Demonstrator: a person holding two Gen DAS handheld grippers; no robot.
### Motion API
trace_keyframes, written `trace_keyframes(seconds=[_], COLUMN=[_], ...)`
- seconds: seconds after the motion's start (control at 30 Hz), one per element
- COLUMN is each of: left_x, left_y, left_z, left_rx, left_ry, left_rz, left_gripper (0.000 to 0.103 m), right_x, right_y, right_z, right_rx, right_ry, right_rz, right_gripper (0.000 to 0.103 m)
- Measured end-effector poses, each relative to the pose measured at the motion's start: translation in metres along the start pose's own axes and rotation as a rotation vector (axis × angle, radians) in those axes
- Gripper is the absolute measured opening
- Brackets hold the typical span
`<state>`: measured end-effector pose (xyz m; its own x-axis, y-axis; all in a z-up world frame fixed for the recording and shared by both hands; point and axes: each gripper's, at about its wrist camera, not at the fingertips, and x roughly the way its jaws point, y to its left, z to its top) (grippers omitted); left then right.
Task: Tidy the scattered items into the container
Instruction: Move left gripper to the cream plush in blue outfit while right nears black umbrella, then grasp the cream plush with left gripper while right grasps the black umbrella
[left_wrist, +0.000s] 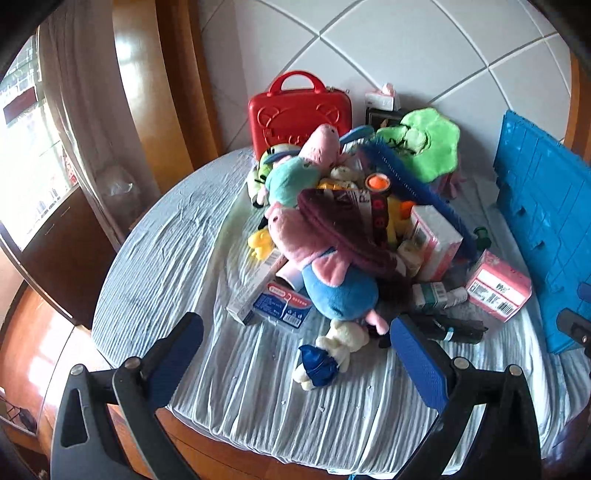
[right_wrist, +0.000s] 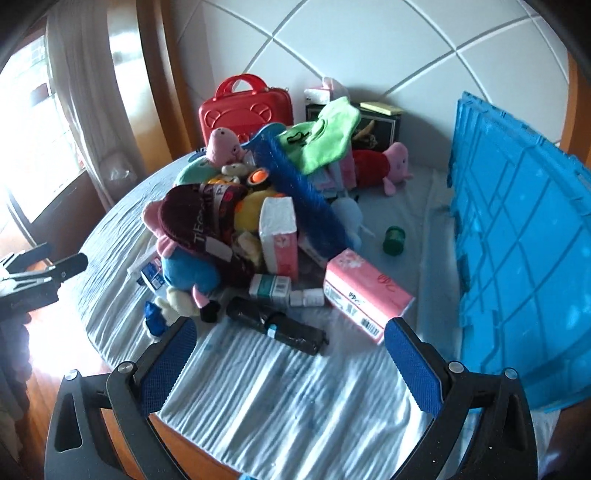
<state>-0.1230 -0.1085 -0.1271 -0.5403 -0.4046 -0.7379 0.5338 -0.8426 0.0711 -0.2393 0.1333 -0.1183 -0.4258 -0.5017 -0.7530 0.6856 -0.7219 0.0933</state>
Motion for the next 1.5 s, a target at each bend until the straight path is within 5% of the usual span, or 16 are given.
trace_keyframes(seconds=[0.1,0.2,0.33,0.5,0.83,1.0,1.2,1.27,1.43,1.5], left_x=[0.033,0.059,0.090,0.129,0.173,0.176,0.161,0.151,0.128,0.123], left_y=[-0.008,-0.015,-0.023,-0.039,-0.046,-0.046,-0.052,-0.056,-0.065,-0.069], left_z=[-0.023,-0.039,-0.044,-0.050,-0.067,-0.069,-0.078,-0.082,-0.086,-0.088], left_rx=[0.020,0.051,0.080,0.135,0.156,0.070,-0.017,-0.030,-0.023,-0.011], left_ry=[0.028,0.050,0.098,0.170,0.278,0.276,0.291,0.293,0.284,0.278], left_rz=[0.031,0.054,0.021,-0.019,-0.060,-0.059,-0.074,-0.084,-0.126,-0.121], left_gripper=[0.103,0.103,0.103,0.103,0.071,0.070,0.048,0.043,0.043,0.043], right_x=[0.035,0.063,0.086,0.106,0.157,0.174,0.196,0.191,0.175,0.172], right_y=[-0.001,0.002,0.003,-0.003,0.001,0.002,-0.008,-0.005,0.005,0.008], right_z=[-0.004,-0.014,-0.024,-0.027,-0.038,-0.037,-0.043,-0.048,-0.059,-0.061], right_rx=[-0.026,-0.077,-0.116,-0.135,-0.083,-0.139,-0.108,-0.095,-0.114,-0.134], right_ry=[0.014,0.041,0.147,0.150,0.192,0.163,0.265,0.294,0.322,0.332], right_rz=[0.047,0.006,0.025,-0.017,-0.014,-0.024,0.055,0.107,0.163,0.174], right_gripper=[0.103,0.103,0.103,0.103,0.103,0.103,0.103,0.098,0.043,0.043])
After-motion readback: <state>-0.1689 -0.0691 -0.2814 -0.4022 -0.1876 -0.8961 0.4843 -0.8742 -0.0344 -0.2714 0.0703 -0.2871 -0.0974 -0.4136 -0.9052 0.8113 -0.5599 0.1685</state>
